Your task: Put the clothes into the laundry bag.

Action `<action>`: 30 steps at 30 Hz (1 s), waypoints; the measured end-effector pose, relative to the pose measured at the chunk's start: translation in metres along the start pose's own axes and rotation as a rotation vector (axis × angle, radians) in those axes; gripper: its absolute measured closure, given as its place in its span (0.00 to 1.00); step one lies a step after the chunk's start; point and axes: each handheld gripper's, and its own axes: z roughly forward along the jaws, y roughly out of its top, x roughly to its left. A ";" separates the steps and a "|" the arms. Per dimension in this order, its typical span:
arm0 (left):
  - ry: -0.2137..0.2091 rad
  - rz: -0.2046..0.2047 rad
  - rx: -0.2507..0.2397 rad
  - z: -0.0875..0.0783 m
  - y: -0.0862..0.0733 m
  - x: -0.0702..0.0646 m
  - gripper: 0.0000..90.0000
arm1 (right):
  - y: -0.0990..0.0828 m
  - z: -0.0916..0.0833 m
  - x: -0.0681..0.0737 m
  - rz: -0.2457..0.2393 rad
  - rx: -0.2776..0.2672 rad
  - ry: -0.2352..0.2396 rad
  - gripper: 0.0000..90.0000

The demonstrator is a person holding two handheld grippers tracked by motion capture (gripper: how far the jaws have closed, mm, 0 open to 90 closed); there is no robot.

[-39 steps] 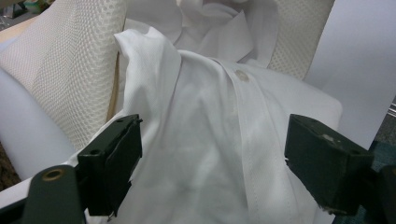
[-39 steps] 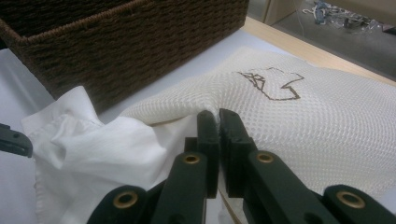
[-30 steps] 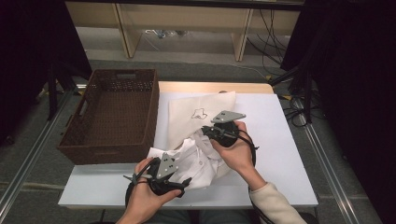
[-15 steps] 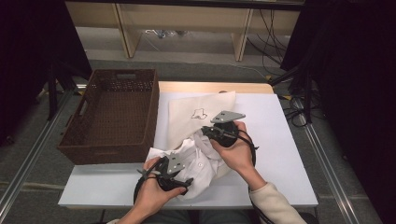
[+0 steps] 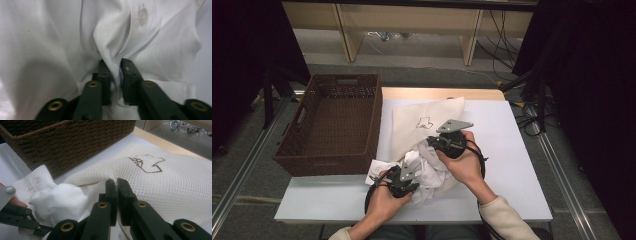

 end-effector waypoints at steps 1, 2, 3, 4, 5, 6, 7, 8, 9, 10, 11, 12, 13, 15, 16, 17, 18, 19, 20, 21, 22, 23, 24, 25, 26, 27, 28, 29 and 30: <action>-0.002 -0.007 -0.008 -0.001 0.001 0.000 0.91 | 0.000 0.000 0.000 -0.001 0.000 0.000 0.99; -0.006 -0.017 -0.020 -0.004 0.002 0.000 0.92 | 0.001 0.000 -0.001 -0.023 -0.011 0.000 0.99; -0.007 -0.026 -0.039 -0.006 0.004 -0.001 0.93 | 0.001 -0.001 -0.001 -0.010 -0.005 0.000 0.99; -0.003 -0.016 -0.065 -0.010 0.006 -0.001 0.93 | 0.001 -0.002 0.001 0.006 -0.003 -0.001 0.99; -0.003 -0.025 -0.091 -0.013 0.009 -0.002 0.93 | 0.001 -0.002 0.001 -0.003 -0.007 0.003 0.99; 0.000 -0.026 -0.113 -0.016 0.012 -0.002 0.93 | 0.002 -0.002 0.000 -0.007 -0.011 0.002 0.99; -0.002 -0.038 -0.140 -0.018 0.015 -0.003 0.93 | 0.002 -0.002 0.001 -0.005 -0.011 0.002 0.99; -0.004 -0.052 -0.158 -0.020 0.018 -0.004 0.93 | 0.002 -0.002 0.001 -0.004 -0.013 0.001 0.99; -0.002 -0.048 -0.171 -0.022 0.022 -0.005 0.93 | 0.002 -0.002 0.001 -0.004 -0.012 0.002 0.99; -0.005 -0.031 -0.177 -0.024 0.025 -0.004 0.93 | 0.002 -0.002 0.001 -0.007 -0.014 0.003 0.99; 0.000 -0.039 -0.193 -0.025 0.028 -0.004 0.93 | 0.002 -0.002 0.000 -0.012 -0.020 -0.003 0.99; 0.009 -0.043 -0.200 -0.025 0.030 -0.005 0.93 | 0.002 -0.002 0.001 -0.011 -0.021 0.000 0.99; 0.011 -0.035 -0.208 -0.025 0.032 -0.003 0.93 | 0.002 -0.003 0.000 -0.019 -0.024 0.001 0.99; 0.015 -0.044 -0.216 -0.025 0.037 -0.001 0.93 | 0.002 -0.003 0.001 -0.014 -0.022 0.002 0.99; 0.021 -0.067 -0.227 -0.024 0.039 -0.002 0.93 | 0.003 -0.004 0.003 0.001 -0.015 0.000 0.99; 0.027 -0.062 -0.227 -0.023 0.041 0.000 0.93 | 0.003 -0.004 0.003 -0.006 -0.023 0.002 0.99; 0.032 -0.064 -0.229 -0.023 0.043 0.002 0.93 | 0.003 -0.004 0.003 -0.006 -0.023 0.005 0.99; 0.039 -0.043 -0.231 -0.022 0.046 0.005 0.93 | 0.003 -0.004 0.003 -0.010 -0.025 0.005 0.99; 0.036 -0.060 -0.235 -0.020 0.048 0.005 0.93 | 0.003 -0.004 0.003 -0.012 -0.033 0.004 0.99; 0.044 -0.072 -0.237 -0.018 0.049 0.006 0.93 | 0.004 -0.004 0.004 -0.014 -0.034 0.005 0.99; 0.052 -0.055 -0.233 -0.017 0.052 0.008 0.93 | 0.004 -0.004 0.003 -0.018 -0.039 0.005 0.99; 0.049 -0.059 -0.234 -0.014 0.054 0.010 0.93 | 0.004 -0.004 0.003 -0.017 -0.038 0.005 0.99; 0.053 -0.075 -0.247 -0.011 0.056 0.010 0.93 | 0.004 -0.005 0.003 -0.018 -0.036 0.001 0.99; 0.065 -0.056 -0.235 -0.010 0.057 0.013 0.93 | 0.003 -0.005 0.002 -0.016 -0.037 -0.004 0.99; 0.074 -0.071 -0.239 -0.007 0.058 0.014 0.93 | 0.003 -0.005 0.002 -0.016 -0.038 -0.005 0.99; 0.075 -0.095 -0.248 -0.002 0.059 0.014 0.93 | 0.004 -0.005 0.001 -0.016 -0.035 -0.005 0.99; 0.081 -0.062 -0.228 0.000 0.059 0.019 0.93 | 0.003 -0.005 0.001 -0.011 -0.039 -0.007 0.99; 0.086 -0.081 -0.234 0.004 0.059 0.019 0.93 | 0.003 -0.005 0.002 0.003 -0.031 0.000 0.99; 0.089 -0.073 -0.227 0.007 0.060 0.021 0.93 | 0.003 -0.005 0.002 0.001 -0.028 -0.001 0.99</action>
